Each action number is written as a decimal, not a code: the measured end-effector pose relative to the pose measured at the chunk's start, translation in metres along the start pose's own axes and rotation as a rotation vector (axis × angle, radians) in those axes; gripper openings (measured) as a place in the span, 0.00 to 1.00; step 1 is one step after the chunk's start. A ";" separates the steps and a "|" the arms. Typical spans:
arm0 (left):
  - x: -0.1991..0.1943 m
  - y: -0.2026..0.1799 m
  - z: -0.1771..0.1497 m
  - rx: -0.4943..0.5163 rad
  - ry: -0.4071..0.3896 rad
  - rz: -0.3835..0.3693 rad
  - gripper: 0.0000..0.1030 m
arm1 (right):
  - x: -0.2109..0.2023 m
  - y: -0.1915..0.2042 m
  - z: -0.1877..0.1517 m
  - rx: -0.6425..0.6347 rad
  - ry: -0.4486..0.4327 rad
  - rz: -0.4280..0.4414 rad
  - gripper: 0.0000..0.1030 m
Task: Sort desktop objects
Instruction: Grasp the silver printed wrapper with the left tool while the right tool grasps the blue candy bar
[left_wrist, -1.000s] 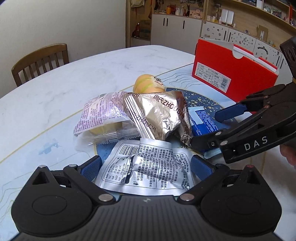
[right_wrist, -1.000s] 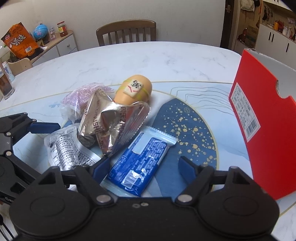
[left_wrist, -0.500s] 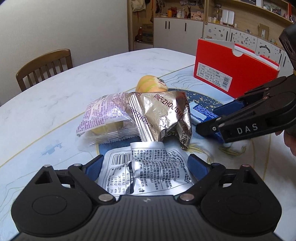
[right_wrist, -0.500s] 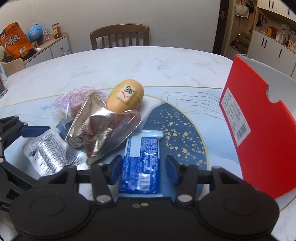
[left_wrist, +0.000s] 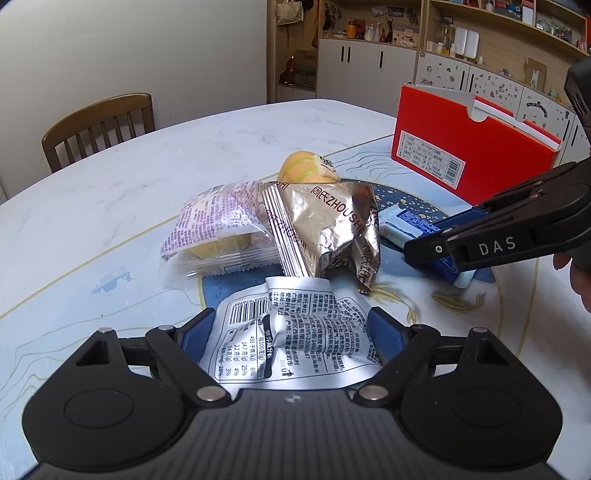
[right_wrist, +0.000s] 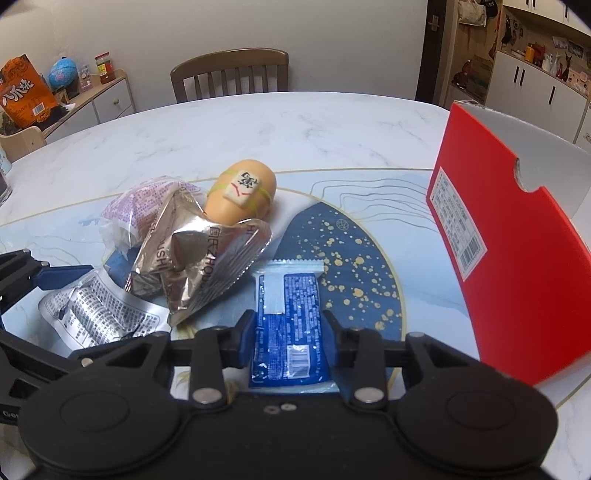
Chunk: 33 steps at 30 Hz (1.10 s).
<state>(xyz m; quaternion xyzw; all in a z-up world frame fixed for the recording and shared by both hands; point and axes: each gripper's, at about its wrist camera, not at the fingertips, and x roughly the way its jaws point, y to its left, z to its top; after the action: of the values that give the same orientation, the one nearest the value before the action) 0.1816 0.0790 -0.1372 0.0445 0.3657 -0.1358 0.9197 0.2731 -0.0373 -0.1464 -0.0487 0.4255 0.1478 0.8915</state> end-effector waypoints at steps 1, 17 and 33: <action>-0.001 0.000 0.000 -0.003 0.002 0.001 0.85 | -0.001 0.000 0.000 0.000 -0.001 0.000 0.35; -0.043 -0.012 0.010 -0.049 -0.034 0.008 0.85 | -0.036 -0.011 -0.007 -0.001 -0.015 0.011 0.35; -0.096 -0.038 0.043 -0.069 -0.102 -0.001 0.85 | -0.093 -0.022 0.003 -0.011 -0.044 0.074 0.35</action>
<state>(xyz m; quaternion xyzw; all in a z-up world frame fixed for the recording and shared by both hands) 0.1327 0.0555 -0.0394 0.0056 0.3230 -0.1255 0.9380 0.2267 -0.0779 -0.0738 -0.0343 0.4063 0.1840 0.8943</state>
